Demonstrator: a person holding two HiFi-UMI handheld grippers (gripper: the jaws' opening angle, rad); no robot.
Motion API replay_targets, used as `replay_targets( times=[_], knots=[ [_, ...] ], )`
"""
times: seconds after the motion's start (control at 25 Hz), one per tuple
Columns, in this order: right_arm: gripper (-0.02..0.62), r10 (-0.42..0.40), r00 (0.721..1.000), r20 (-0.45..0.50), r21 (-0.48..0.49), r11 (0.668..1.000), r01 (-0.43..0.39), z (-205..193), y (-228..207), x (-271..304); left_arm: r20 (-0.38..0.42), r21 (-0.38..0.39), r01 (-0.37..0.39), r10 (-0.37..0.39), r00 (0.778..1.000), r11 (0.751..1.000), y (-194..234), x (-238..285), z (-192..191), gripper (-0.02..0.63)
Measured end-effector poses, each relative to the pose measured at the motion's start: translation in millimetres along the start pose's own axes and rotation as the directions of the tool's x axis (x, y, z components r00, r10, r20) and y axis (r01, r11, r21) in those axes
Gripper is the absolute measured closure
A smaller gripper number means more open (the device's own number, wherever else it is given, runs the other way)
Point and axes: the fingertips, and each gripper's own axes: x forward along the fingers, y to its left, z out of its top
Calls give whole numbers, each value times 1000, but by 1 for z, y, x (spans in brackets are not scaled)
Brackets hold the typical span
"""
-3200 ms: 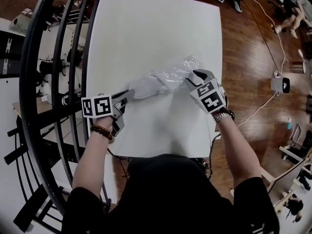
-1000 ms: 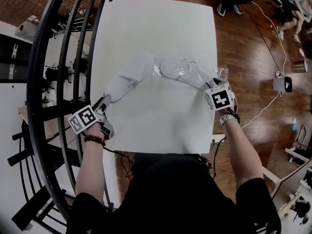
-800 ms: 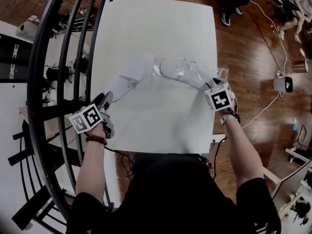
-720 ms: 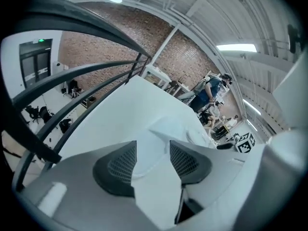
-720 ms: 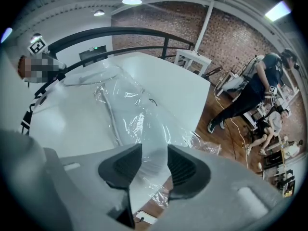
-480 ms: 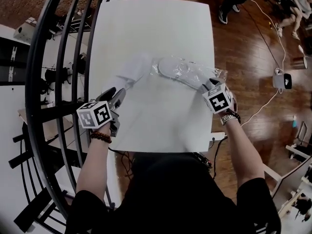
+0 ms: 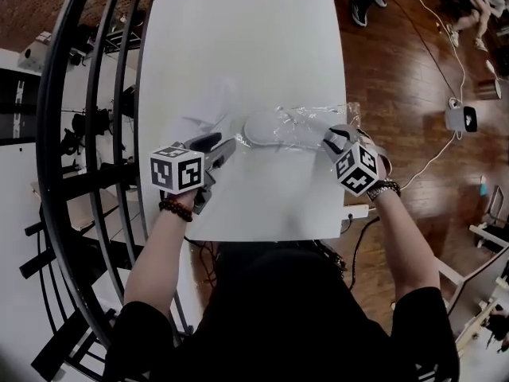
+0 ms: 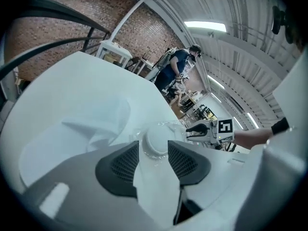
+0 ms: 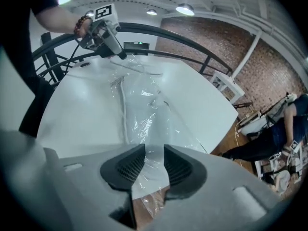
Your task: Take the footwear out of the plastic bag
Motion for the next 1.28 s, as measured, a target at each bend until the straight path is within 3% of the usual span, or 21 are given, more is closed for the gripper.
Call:
replay_targets(
  times=[0.2, 0.48, 0.68, 0.88, 1.08, 1.28],
  knots=[
    [482, 37, 999, 24, -84, 996, -35, 4, 15, 0, -90, -21, 46, -47, 995, 999, -6, 22, -20, 400],
    [482, 66, 996, 54, -161, 985, -57, 9, 28, -1, -179, -22, 13, -17, 984, 1000, 1, 39, -41, 380],
    [482, 81, 994, 66, -176, 982, -68, 15, 30, 1, -219, -38, 33, -40, 975, 999, -4, 46, -47, 370],
    [482, 85, 993, 78, -168, 983, -71, 19, 32, 4, -194, -104, 74, -94, 977, 992, -9, 50, -43, 369],
    [482, 86, 992, 93, -129, 989, -73, 20, 33, 2, -149, -184, 128, -156, 976, 975, -14, 40, -40, 482],
    [482, 80, 990, 119, -90, 994, -70, 29, 30, 3, -63, -312, 247, -279, 958, 918, -26, 40, -30, 500]
  ],
)
